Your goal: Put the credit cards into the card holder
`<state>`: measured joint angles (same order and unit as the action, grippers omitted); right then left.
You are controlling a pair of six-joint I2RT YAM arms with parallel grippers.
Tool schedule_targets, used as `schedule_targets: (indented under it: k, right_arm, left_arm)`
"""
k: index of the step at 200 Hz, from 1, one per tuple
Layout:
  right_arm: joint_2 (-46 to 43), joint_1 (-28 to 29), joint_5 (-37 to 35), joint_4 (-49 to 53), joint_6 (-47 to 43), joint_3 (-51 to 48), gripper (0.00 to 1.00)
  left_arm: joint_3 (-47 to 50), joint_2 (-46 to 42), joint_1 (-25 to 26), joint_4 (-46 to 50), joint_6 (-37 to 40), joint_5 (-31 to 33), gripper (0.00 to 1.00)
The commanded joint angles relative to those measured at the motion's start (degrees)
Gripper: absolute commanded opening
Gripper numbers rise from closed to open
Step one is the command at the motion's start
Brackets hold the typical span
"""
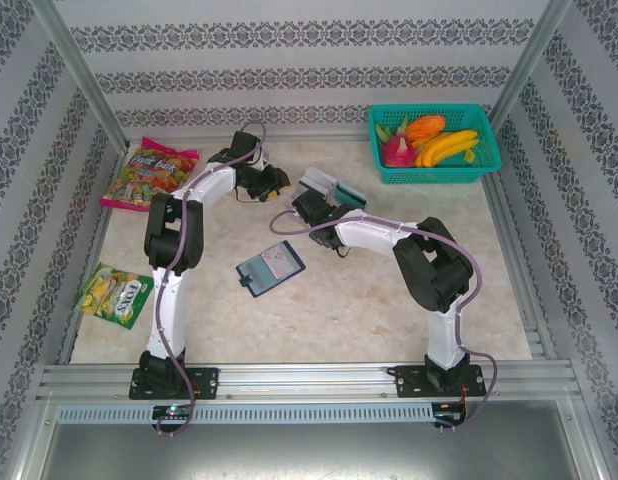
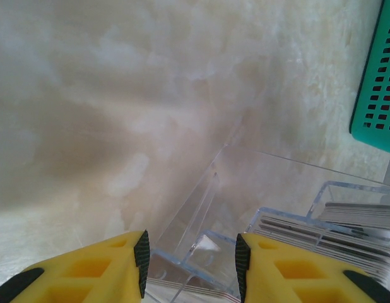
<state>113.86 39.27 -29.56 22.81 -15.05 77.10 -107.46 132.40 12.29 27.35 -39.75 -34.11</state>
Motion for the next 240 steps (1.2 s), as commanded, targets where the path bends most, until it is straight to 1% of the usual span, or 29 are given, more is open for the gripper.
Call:
schedule_targets:
  k: [1,13,25,37,46,59,102,141,240]
  right_arm:
    - [0.8,0.4,-2.3,-0.2,-0.1,-1.0,0.4]
    - [0.4,0.3,-2.2,-0.2,0.0,-1.2,0.36]
    - [0.0,0.2,-2.2,-0.5,0.0,-1.5,0.28]
    - [-0.4,0.0,-2.2,-0.6,-0.1,-1.7,0.26]
    - [-0.7,-0.2,-2.1,-0.6,-0.2,-1.8,0.22]
    - [-1.2,-0.6,-2.0,-0.5,-0.2,-1.9,0.21]
    - [-3.2,-1.6,0.3,-0.4,-0.2,-2.0,0.23]
    - [-3.8,-3.6,3.1,0.5,-0.2,-0.7,0.27]
    - [-4.1,-5.3,6.7,1.7,0.6,1.1,0.25]
  left_arm:
    - [0.7,-1.5,-0.2,-1.1,-0.1,-0.8,0.44]
    - [0.7,-1.4,-0.2,-1.1,-0.2,-0.9,0.44]
    - [0.7,-1.6,-0.2,-1.1,-0.1,-1.0,0.44]
    - [0.7,-1.7,-0.2,-1.1,-0.2,-0.9,0.44]
    - [0.7,-1.9,-0.2,-1.0,-0.1,-0.9,0.44]
    - [0.7,-1.9,-0.2,-1.0,-0.1,-1.0,0.44]
    - [0.6,-2.0,-0.2,-1.2,-0.4,-1.1,0.44]
    - [0.4,-2.1,-0.2,-0.8,-0.2,-1.2,0.44]
    - [0.3,-2.5,-0.2,-0.8,-0.3,-1.1,0.44]
